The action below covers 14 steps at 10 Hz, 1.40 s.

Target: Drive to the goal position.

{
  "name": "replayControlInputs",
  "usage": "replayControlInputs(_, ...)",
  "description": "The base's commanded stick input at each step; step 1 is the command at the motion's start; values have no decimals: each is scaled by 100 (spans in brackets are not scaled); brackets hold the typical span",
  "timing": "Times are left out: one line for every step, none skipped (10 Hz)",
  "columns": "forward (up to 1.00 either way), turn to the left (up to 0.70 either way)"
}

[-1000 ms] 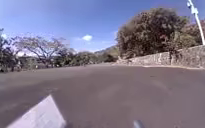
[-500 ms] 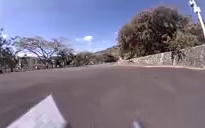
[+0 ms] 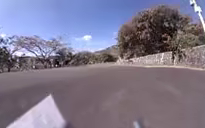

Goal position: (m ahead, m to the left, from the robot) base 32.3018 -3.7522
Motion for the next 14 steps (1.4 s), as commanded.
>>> replayControlInputs(50,-1)
replayControlInputs(50,0)
replayControlInputs(50,0)
replayControlInputs(50,0)
replayControlInputs(50,0)
replayControlInputs(50,0)
replayControlInputs(50,0)
replayControlInputs(50,0)
replayControlInputs(50,0)
replayControlInputs(50,0)
replayControlInputs(50,0)
replayControlInputs(50,0)
replayControlInputs(50,0)
replayControlInputs(50,0)
